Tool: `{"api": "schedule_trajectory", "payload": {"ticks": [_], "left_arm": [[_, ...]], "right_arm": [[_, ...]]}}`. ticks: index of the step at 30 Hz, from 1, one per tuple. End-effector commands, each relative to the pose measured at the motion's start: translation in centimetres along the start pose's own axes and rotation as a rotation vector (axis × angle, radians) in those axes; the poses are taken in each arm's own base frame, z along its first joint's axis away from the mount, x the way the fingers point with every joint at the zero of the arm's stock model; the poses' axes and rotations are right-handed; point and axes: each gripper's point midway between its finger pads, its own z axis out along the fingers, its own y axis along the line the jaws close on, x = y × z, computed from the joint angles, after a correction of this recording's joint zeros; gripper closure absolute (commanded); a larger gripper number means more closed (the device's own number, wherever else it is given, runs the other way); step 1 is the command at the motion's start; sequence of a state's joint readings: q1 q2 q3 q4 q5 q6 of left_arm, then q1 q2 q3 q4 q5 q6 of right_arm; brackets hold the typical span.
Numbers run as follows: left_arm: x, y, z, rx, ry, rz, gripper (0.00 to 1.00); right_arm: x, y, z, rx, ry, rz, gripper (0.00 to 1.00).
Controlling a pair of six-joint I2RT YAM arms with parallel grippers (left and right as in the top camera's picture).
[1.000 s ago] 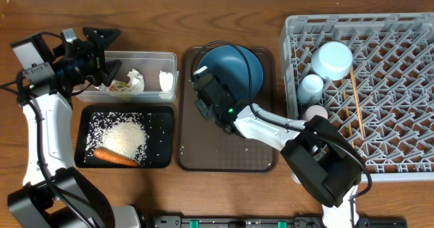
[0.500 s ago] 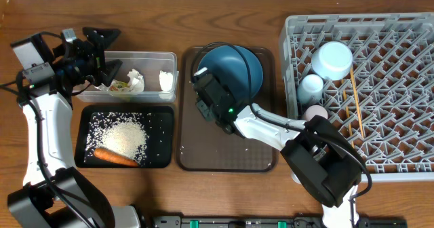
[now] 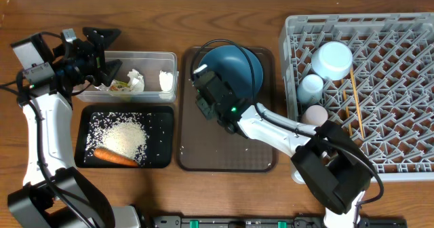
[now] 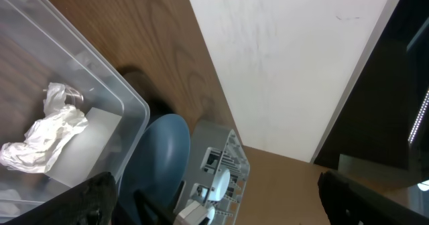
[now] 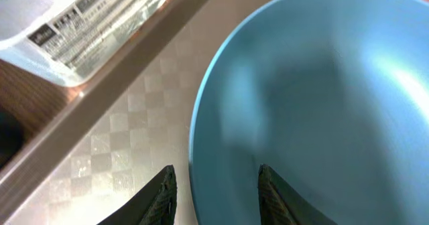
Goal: Sort waste into correct bins and load items into the dishwasher rack
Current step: 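Close the right gripper on the blue plate rim and tilt it up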
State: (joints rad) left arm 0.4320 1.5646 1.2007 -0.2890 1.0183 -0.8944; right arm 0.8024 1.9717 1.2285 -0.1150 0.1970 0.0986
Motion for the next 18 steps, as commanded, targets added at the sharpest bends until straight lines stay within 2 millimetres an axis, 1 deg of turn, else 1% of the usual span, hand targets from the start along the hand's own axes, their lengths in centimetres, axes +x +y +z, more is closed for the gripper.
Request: {"api": "schedule_trajectory", "payload": {"ticks": [1, 3, 10, 12, 15, 18], "left_arm": [[0.1, 0.1, 0.0, 0.003, 0.007, -0.005, 0.02], [0.1, 0.1, 0.0, 0.003, 0.007, -0.005, 0.02], [0.1, 0.1, 0.0, 0.003, 0.007, -0.005, 0.02], [0.1, 0.1, 0.0, 0.003, 0.007, -0.005, 0.02], [0.1, 0.1, 0.0, 0.003, 0.007, -0.005, 0.02], [0.1, 0.1, 0.0, 0.003, 0.007, -0.005, 0.02]], "right_arm": [[-0.6, 0.0, -0.7, -0.001, -0.013, -0.009, 0.61], [-0.3, 0.0, -0.6, 0.000, -0.002, -0.011, 0.60], [1.1, 0.0, 0.6, 0.004, 0.037, -0.018, 0.57], [1.0, 0.1, 0.6, 0.003, 0.033, -0.017, 0.57], [0.6, 0.1, 0.6, 0.002, 0.017, -0.015, 0.59], [0.6, 0.1, 0.6, 0.001, 0.014, -0.014, 0.67]]}}
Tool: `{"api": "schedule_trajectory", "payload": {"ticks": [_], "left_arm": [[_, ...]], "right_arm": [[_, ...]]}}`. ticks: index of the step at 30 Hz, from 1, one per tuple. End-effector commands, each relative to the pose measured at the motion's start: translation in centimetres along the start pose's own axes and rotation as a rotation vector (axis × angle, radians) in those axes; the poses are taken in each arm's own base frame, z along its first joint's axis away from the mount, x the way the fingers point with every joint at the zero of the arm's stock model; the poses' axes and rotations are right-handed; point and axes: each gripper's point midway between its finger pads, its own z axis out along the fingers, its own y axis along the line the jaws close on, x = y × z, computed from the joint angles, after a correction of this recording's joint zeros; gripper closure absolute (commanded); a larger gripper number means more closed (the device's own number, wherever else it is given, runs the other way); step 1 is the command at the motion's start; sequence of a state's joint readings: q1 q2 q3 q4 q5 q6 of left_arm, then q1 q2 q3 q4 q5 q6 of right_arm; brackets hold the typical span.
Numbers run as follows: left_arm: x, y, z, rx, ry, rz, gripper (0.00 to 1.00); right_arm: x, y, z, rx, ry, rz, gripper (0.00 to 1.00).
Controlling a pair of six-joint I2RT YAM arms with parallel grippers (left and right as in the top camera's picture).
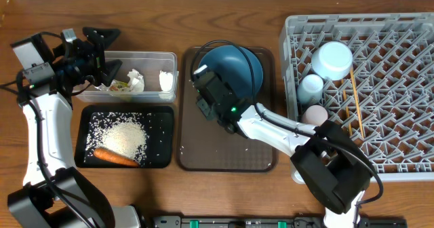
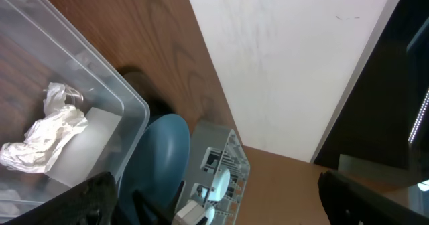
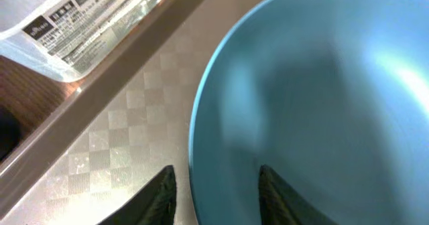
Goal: Sort waste into correct bins and load items into the dishwasher rack
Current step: 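Close the right gripper on the blue plate rim and tilt it up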
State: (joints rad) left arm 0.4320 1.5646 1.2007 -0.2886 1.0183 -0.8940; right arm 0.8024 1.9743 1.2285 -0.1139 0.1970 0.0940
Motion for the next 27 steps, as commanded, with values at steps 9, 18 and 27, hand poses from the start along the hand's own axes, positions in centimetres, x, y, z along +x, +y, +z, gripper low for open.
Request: {"api": "schedule_trajectory", "payload": {"ticks": [9, 18, 27], "left_arm": [[0.1, 0.1, 0.0, 0.002, 0.007, -0.006, 0.02], [0.1, 0.1, 0.0, 0.002, 0.007, -0.006, 0.02], [0.1, 0.1, 0.0, 0.003, 0.007, -0.005, 0.02]], "right_arm": [[1.7, 0.3, 0.4, -0.014, 0.060, -0.017, 0.65], [1.8, 0.5, 0.4, -0.020, 0.067, -0.020, 0.65], [2.2, 0.5, 0.4, -0.023, 0.080, -0.022, 0.70]]}}
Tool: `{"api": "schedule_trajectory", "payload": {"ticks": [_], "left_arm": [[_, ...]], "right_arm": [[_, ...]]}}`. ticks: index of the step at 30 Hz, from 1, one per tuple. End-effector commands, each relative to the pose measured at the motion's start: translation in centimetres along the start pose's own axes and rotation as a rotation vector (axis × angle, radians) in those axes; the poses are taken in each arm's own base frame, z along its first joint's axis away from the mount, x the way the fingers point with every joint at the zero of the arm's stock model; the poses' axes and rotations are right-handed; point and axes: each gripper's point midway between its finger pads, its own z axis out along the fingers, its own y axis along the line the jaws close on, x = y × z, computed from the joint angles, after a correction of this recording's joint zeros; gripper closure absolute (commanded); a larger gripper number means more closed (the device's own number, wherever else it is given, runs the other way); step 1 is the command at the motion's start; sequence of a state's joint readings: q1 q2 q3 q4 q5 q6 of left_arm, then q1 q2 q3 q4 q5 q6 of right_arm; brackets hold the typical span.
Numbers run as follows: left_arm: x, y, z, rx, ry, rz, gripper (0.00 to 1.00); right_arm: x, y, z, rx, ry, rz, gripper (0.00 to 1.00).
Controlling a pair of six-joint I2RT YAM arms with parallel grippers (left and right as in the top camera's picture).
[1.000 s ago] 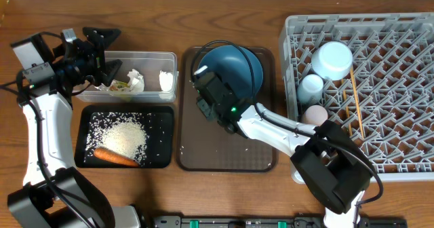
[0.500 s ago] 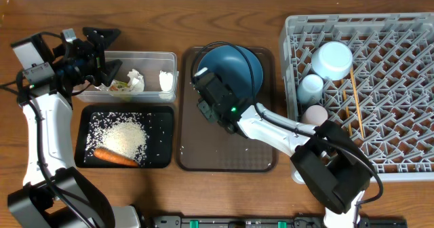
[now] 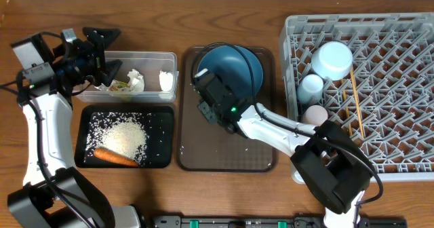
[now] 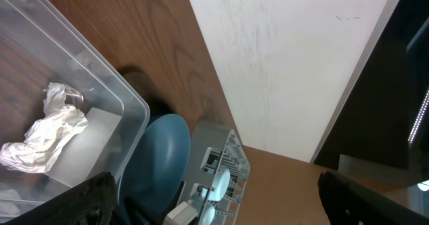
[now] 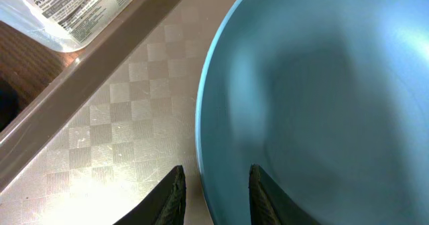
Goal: Sort waste into correct bins and load items into the dishwasher rack
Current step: 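Close the right gripper on the blue plate rim and tilt it up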
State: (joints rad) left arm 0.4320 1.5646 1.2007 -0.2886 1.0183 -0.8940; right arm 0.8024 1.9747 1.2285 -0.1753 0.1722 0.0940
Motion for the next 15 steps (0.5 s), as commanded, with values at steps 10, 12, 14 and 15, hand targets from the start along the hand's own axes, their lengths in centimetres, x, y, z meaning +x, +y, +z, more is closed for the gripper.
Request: {"api": "schedule_trajectory", "payload": {"ticks": [10, 12, 14, 15], "left_arm": [[0.09, 0.15, -0.04, 0.002, 0.007, -0.006, 0.02], [0.09, 0.15, -0.04, 0.002, 0.007, -0.006, 0.02], [0.08, 0.14, -0.04, 0.003, 0.007, -0.005, 0.02], [0.09, 0.15, -0.04, 0.002, 0.007, -0.006, 0.02]], "right_arm": [[0.62, 0.29, 0.46, -0.005, 0.018, -0.012, 0.88], [0.57, 0.29, 0.46, -0.005, 0.017, -0.012, 0.97], [0.47, 0.26, 0.45, -0.005, 0.013, -0.010, 0.99], [0.37, 0.27, 0.41, -0.006, 0.010, -0.009, 0.99]]}}
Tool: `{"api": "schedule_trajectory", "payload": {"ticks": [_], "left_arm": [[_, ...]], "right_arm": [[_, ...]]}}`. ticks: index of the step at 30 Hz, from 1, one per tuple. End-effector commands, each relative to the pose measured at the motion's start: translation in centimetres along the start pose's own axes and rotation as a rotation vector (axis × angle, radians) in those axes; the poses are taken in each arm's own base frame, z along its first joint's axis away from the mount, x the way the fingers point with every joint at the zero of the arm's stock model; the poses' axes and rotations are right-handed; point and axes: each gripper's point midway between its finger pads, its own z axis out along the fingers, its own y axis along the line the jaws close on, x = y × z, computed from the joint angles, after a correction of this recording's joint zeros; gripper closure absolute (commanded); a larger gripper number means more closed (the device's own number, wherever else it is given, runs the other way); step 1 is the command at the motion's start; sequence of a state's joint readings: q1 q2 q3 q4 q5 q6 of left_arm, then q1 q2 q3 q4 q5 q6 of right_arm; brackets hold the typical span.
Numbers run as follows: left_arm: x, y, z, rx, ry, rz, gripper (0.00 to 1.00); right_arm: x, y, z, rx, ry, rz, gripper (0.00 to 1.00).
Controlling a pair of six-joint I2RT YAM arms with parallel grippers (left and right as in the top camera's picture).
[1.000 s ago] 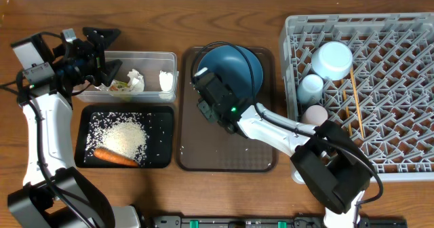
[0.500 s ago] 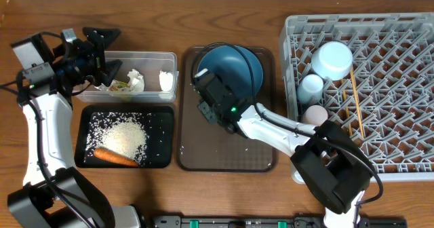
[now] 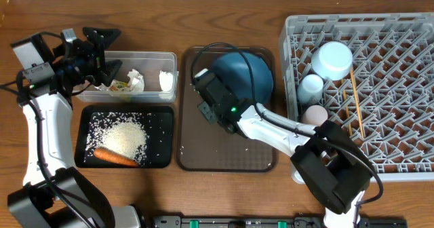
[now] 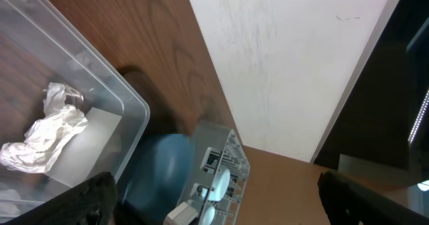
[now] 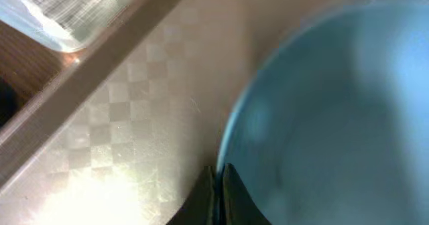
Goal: Sort waste into correct bins and load items into the dishwasher rack
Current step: 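Close the right gripper on the blue plate rim and tilt it up, then lift the blue plate and carry it right toward the rack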
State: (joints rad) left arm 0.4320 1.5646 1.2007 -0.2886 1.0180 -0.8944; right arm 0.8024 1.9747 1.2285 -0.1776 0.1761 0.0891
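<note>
The blue bowl (image 3: 245,74) is on the brown tray (image 3: 227,161), toward its back right, and fills the right wrist view (image 5: 335,118), blurred. My right gripper (image 5: 219,185) is shut on the bowl's left rim, its fingers pinched together over the edge. In the overhead view the right gripper (image 3: 211,87) sits at the bowl's left side. My left gripper (image 4: 214,208) is open with nothing between its fingers, held above the left end of the clear waste bin (image 3: 144,54). That bin (image 4: 100,84) holds crumpled paper (image 4: 47,134).
A black tray (image 3: 83,138) with rice and a carrot (image 3: 115,157) lies in front of the clear bin. The grey dishwasher rack (image 3: 386,92) at the right holds white cups (image 3: 332,60) and chopsticks (image 3: 355,106).
My right gripper has shut on the bowl's rim; before, its fingers stood apart on either side of it. The bowl has shifted to the right on the tray. The left arm has not moved.
My right gripper stood open at the bowl's left rim, one finger on each side, through the first two moments. Then the fingers were closer together and nearer the rim. Now they pinch it and the bowl sits further right. The left gripper stayed open over the clear bin.
</note>
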Motion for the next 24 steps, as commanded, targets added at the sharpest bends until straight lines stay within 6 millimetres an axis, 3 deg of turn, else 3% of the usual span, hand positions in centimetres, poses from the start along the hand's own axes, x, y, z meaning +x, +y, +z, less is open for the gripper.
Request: {"api": "schedule_trajectory", "payload": {"ticks": [1, 6, 10, 17, 24], "left_arm": [[0.1, 0.1, 0.0, 0.003, 0.008, -0.005, 0.02], [0.1, 0.1, 0.0, 0.003, 0.008, -0.005, 0.02], [0.1, 0.1, 0.0, 0.003, 0.008, -0.005, 0.02], [0.1, 0.1, 0.0, 0.003, 0.008, -0.005, 0.02], [0.1, 0.1, 0.0, 0.003, 0.008, -0.005, 0.02]], "right_arm": [[0.2, 0.3, 0.3, -0.010, 0.005, -0.004, 0.99], [-1.5, 0.5, -1.4, -0.033, -0.043, 0.005, 0.99], [-4.6, 1.4, -5.0, -0.121, -0.135, 0.019, 0.99], [-10.1, -0.5, -15.8, -0.255, -0.334, 0.157, 0.99], [-11.4, -5.7, -27.3, -0.464, -0.483, 0.319, 0.99]]}}
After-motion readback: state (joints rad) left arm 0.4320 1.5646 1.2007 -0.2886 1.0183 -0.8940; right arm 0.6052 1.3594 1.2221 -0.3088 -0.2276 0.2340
